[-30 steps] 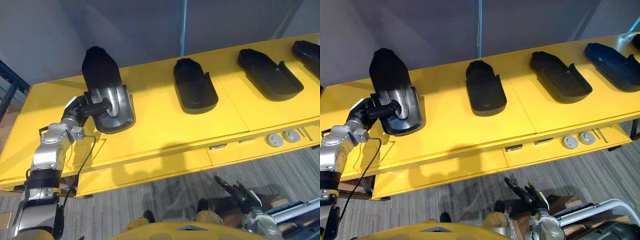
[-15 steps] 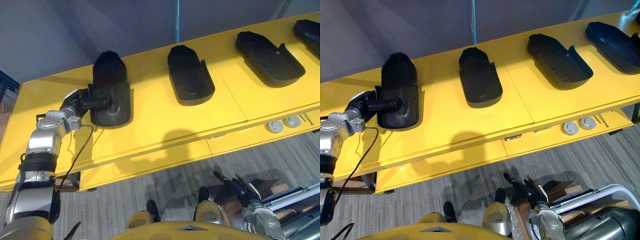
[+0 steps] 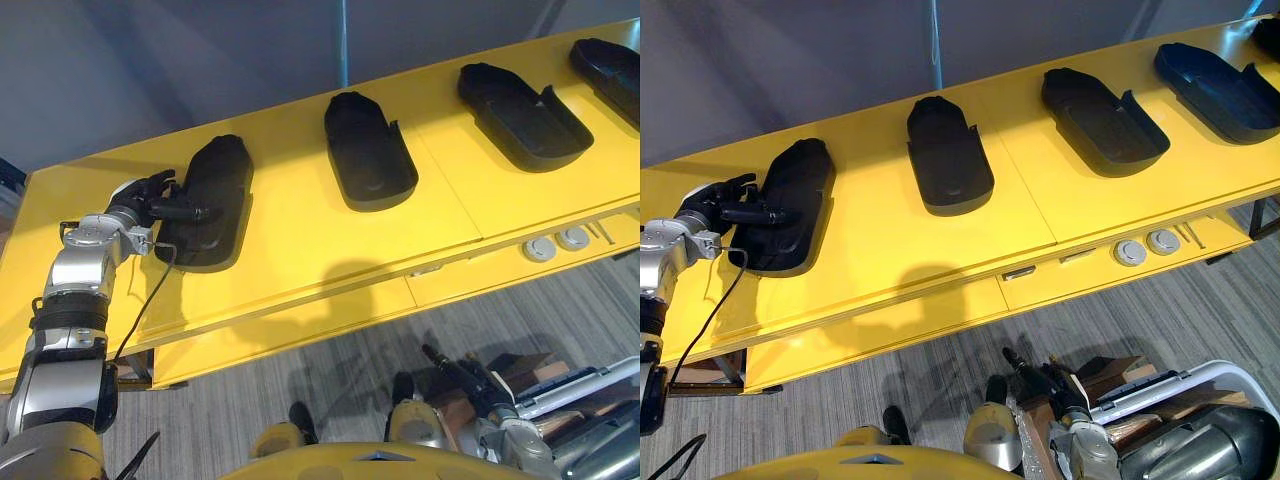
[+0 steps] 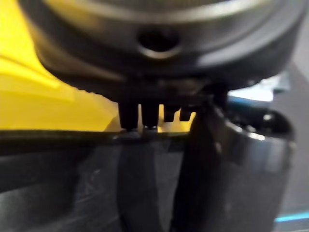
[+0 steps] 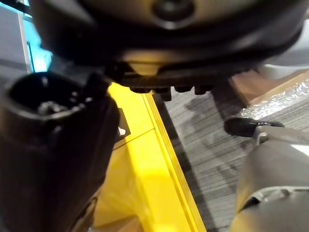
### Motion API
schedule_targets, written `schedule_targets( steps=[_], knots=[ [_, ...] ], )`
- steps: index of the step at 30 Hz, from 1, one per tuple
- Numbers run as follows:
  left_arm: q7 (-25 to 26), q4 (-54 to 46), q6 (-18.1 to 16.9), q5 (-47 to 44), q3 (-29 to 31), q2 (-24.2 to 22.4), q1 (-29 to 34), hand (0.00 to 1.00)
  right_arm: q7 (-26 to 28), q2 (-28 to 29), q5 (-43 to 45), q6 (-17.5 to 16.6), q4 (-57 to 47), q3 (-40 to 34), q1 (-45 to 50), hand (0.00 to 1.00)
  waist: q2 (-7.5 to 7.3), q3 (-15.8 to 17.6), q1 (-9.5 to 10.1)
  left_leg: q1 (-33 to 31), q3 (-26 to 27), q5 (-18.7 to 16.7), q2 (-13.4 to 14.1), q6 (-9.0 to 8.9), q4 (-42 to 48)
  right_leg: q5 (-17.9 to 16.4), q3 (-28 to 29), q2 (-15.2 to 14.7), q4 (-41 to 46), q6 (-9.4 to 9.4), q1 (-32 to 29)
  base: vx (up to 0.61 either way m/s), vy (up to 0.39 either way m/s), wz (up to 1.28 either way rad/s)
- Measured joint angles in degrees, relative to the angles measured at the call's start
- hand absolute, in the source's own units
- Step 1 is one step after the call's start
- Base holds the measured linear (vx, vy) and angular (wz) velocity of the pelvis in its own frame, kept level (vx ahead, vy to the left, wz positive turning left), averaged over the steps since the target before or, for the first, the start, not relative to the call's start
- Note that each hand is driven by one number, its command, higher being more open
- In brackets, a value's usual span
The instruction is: Walk over and take three plastic housings, then place them on the shelf
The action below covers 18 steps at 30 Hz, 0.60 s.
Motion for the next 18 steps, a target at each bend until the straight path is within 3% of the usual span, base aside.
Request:
schedule_targets(
  steps=[2, 5, 12, 15, 18],
  knots=[
    [1.64, 0.89, -0.04, -0.54, -0.01, -0.36, -0.53, 1.0, -0.08, 0.05, 0.36, -0.01, 0.48, 0.01, 0.02, 1.0, -0.17, -0.03, -0.15, 0.51, 0.1, -0.05, -0.08, -0.06, -0.12, 0.08, 0.02, 0.0, -0.36, 0.09, 0.58, 0.0, 0.008, -0.03],
    [5.23, 0.65, -3.08, -3.89, -0.66, -1.75, -0.66, 1.0, -0.63, 1.12, 0.39, -0.55, 1.38, -0.04, 1.0, 1.0, -0.69, -0.21, 0.03, 0.95, 0.05, -0.09, -0.23, -0.09, -0.18, 0.34, -0.11, -0.07, -0.99, 0.34, 1.3, 0.0, 0.006, 0.01],
    [13.14, -9.06, -12.66, -12.1, -0.74, -5.57, -0.6, 1.0, -0.68, 4.14, 0.4, -1.46, 3.21, 0.0, 2.26, 1.0, -2.43, -1.27, 0.39, 2.11, 0.1, -0.11, -0.84, -0.03, -0.41, 2.06, -0.48, -0.23, -3.85, 0.42, 3.68, -0.01, 0.012, -0.01],
    [16.91, -14.09, -19.44, -11.89, 0.83, -6.09, -0.6, 1.0, -0.88, 4.14, 0.77, -3.67, 3.18, 0.02, 2.13, 1.0, -2.58, -1.68, 0.42, 2.7, 0.36, -0.01, -1.13, 0.14, -1.15, 2.65, -0.11, -0.23, -4.94, 0.72, 4.35, -0.03, 0.02, -0.05],
    [18.25, -18.03, -22.98, -11.88, 3.57, -7.87, -0.15, 1.0, -1.31, 3.74, 1.0, -4.16, 3.18, 0.81, 2.15, 1.0, -2.34, -2.88, 0.97, 2.73, 0.36, 0.0, -1.21, 0.14, -1.53, 2.65, -0.12, -0.26, -5.08, 0.73, 4.41, -0.01, 0.004, 0.0]
  ],
)
